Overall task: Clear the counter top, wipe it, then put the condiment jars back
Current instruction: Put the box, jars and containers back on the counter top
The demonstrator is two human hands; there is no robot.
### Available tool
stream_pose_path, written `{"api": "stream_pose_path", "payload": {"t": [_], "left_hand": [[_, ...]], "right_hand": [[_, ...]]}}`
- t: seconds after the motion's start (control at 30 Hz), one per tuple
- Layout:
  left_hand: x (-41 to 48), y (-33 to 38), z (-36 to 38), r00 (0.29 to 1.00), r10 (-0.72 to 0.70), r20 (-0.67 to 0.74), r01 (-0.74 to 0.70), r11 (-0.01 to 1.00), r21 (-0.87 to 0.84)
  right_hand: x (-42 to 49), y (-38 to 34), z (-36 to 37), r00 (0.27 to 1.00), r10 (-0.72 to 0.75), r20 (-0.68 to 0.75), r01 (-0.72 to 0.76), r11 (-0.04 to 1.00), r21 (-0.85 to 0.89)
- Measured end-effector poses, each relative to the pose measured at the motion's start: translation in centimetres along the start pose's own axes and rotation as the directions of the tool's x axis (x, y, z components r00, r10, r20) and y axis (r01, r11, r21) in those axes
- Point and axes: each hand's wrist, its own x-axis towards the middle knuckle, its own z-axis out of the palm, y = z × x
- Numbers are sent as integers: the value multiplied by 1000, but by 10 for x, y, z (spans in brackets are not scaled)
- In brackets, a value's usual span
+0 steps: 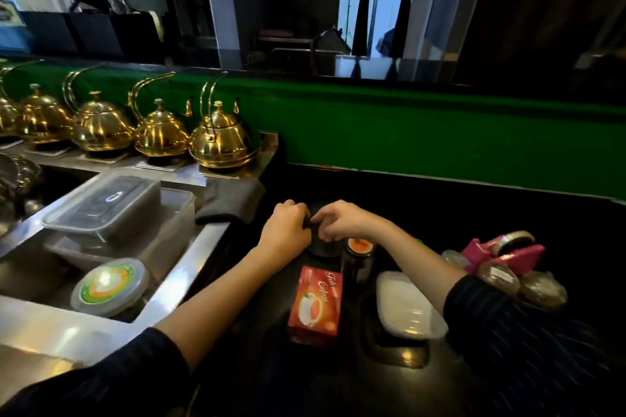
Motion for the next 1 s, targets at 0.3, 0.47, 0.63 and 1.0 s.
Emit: {"api": "stream_pose_path", "payload": {"t": [0.3, 0.47, 0.63, 1.0], "left_hand": [[-80, 44, 73, 975, -223, 6, 223, 973, -62], [-104, 34, 87, 833, -549, 59, 551, 834, -23], [-114, 23, 93, 653, -722, 227, 748, 570, -340], [-124, 35, 104, 661, -720, 210, 693, 480, -538]], "right_hand": [[-160, 133, 1, 858, 68, -509, -95, 995, -26], [-197, 170, 62, 777, 197, -598, -224, 974, 29], [-187, 179, 97, 846, 231, -480, -158, 969, 187], [-159, 183, 112, 675, 167, -719, 49, 962, 269]]}}
